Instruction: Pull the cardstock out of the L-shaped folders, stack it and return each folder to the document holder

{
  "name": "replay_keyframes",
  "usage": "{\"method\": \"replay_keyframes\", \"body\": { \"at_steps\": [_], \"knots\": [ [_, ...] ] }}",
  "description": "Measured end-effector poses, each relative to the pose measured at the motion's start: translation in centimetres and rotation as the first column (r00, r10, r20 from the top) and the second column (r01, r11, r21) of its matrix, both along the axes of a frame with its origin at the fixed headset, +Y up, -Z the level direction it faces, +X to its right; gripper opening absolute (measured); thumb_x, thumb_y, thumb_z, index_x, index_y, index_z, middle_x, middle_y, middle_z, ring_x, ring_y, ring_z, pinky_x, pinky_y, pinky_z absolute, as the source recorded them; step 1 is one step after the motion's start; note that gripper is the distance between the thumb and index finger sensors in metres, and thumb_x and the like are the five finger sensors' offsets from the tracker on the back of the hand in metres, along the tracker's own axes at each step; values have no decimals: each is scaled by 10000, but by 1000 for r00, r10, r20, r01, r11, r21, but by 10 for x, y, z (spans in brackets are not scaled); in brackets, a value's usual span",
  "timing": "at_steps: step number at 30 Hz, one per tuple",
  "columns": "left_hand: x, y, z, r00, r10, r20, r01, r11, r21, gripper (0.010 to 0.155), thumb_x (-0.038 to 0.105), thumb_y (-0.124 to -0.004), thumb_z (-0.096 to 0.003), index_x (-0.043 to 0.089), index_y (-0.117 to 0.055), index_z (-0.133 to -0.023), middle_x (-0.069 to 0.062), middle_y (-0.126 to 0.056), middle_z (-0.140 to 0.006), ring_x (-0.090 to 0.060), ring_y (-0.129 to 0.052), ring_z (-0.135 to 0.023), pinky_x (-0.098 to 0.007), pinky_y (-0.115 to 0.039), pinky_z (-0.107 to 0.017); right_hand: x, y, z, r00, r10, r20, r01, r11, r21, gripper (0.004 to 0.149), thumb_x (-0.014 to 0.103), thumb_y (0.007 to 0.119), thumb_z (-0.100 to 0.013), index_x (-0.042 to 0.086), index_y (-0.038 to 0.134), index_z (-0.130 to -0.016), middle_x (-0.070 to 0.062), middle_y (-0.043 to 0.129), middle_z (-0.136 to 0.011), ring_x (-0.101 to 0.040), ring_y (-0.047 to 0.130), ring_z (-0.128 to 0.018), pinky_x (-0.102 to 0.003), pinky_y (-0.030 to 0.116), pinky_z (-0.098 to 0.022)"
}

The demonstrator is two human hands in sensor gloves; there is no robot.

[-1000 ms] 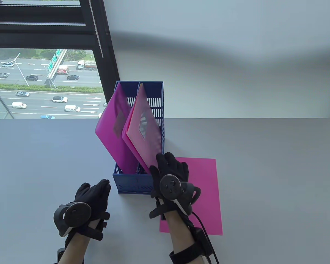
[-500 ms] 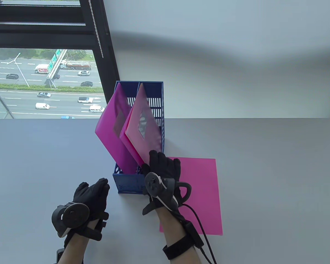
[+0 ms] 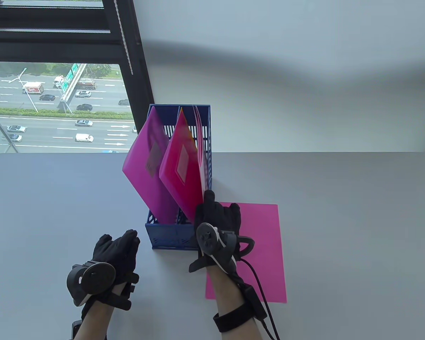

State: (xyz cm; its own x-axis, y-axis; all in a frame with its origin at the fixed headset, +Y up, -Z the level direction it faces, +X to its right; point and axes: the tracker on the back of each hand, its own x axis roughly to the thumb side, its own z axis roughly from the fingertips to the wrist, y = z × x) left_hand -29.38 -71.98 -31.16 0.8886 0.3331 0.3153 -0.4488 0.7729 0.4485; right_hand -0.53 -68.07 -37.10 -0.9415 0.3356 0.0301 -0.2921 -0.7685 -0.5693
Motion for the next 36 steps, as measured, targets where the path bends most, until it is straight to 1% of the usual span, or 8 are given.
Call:
{"method": "replay_keyframes", "body": {
  "at_steps": [4,8,11,14,25,28,33,36],
  "knots": [
    [1,-1,0,1000,-9,3,9,1000,-2,467,419,-753,-572,90,-899,-871,-74,-1011,-648,-342,-1050,-436,-592,-659,-661,1,-5,-4,1000,4,0,-4,999,-38,528,579,804,-576,239,773,-979,126,983,-713,-119,988,-547,-461,624,-726],
    [1,-1,0,1000,-5,2,5,1000,-3,467,419,-752,-574,89,-901,-869,-75,-1011,-647,-343,-1050,-435,-592,-659,-661,1,-3,0,998,51,20,-52,998,40,454,529,817,-580,232,821,-923,157,995,-671,-91,993,-529,-446,630,-731],
    [1,-1,0,1000,-3,0,3,1000,-2,467,419,-752,-573,90,-901,-869,-74,-1012,-646,-342,-1050,-434,-591,-659,-661,4,-1,2,1000,10,9,-10,997,79,431,496,851,-569,199,858,-880,121,1015,-615,-96,1002,-464,-435,646,-723],
    [0,-1,0,1000,0,0,0,1000,-1,467,419,-752,-573,89,-902,-867,-74,-1013,-645,-341,-1050,-434,-592,-659,-661,7,6,6,1000,-11,-2,12,992,122,425,497,869,-561,189,876,-852,108,1023,-572,-88,1004,-424,-426,656,-722],
    [1,-2,0,1000,0,3,0,1000,-5,466,419,-751,-574,90,-901,-868,-75,-1013,-643,-342,-1050,-432,-592,-661,-659,20,41,26,996,-92,-22,94,962,256,420,499,867,-564,192,879,-849,113,1022,-569,-83,1004,-422,-428,649,-728],
    [1,-1,0,999,33,18,-33,999,-2,466,422,-750,-574,93,-902,-867,-70,-1013,-645,-337,-1053,-433,-591,-664,-658,23,53,34,993,-117,-32,121,949,292,419,498,872,-561,190,883,-845,110,1025,-563,-87,1005,-416,-429,649,-727],
    [6,21,4,988,133,75,-139,987,85,465,420,-748,-580,94,-894,-878,-71,-1008,-657,-338,-1050,-444,-592,-662,-659,26,76,51,992,-122,-41,129,918,375,420,497,877,-557,185,892,-837,106,1032,-552,-90,1008,-405,-430,650,-725],
    [17,46,4,980,144,138,-162,978,129,461,418,-742,-584,102,-890,-885,-67,-1005,-669,-335,-1051,-458,-590,-663,-663,30,88,60,987,-148,-59,159,905,395,420,492,886,-551,173,904,-823,101,1038,-532,-90,1012,-383,-431,656,-719]
  ]
}}
